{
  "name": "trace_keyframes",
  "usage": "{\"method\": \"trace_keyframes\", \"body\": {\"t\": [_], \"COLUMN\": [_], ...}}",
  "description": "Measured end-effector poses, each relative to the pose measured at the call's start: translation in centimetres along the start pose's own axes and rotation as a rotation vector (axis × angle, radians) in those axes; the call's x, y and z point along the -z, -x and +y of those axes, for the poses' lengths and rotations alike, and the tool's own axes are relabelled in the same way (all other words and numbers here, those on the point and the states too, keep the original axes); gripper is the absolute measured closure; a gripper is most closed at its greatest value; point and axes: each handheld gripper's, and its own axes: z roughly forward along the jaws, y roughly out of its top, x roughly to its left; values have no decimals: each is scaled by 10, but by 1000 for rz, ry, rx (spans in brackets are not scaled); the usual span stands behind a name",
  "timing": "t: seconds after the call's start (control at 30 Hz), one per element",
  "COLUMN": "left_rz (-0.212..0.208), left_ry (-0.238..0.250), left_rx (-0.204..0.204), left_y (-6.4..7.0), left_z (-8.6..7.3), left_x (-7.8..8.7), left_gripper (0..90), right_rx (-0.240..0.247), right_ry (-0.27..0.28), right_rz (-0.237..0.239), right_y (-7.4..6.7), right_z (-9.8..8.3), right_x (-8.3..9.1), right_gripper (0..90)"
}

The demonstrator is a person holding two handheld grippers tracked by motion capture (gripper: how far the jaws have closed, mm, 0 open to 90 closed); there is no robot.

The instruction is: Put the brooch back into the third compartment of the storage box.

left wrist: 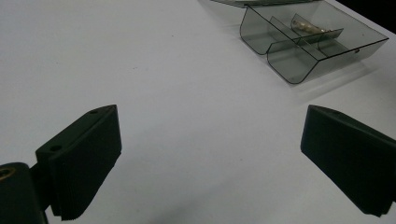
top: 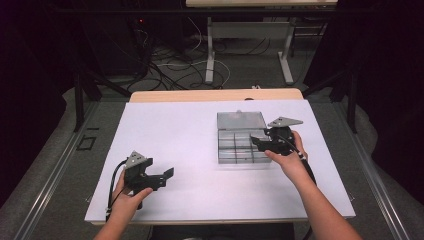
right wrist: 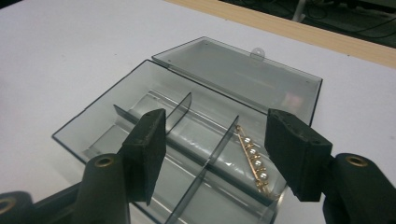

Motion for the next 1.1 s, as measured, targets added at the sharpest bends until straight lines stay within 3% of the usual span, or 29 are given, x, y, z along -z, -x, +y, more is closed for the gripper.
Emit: {"method": "trace_keyframes", "body": {"t": [0.23,0.37,0.7,0.8,1.1], "left_rz": [-2,0,9,13,11], "left_ry": [4,3,9,9,-2], "left_rx": [0,-1,-5,-7,-4], "left_y": [-1,-1,1,3,4], "left_z": [0,0,-1,-1,-2], "left_x": [2,2,4,4,4], "left_gripper": [53,53,53,53,53], "right_rx": [-12,-23,8,-8,-13], "right_ry": [12,8,6,9,20], "right_rz": [19,28,35,46,43], "right_y": [-6,-9,-16,-18,-21], "right_z": [-7,-10,-17,-20,-30], "right_x": [5,8,19,22,32], "right_gripper": [359,306,188,162,145]}}
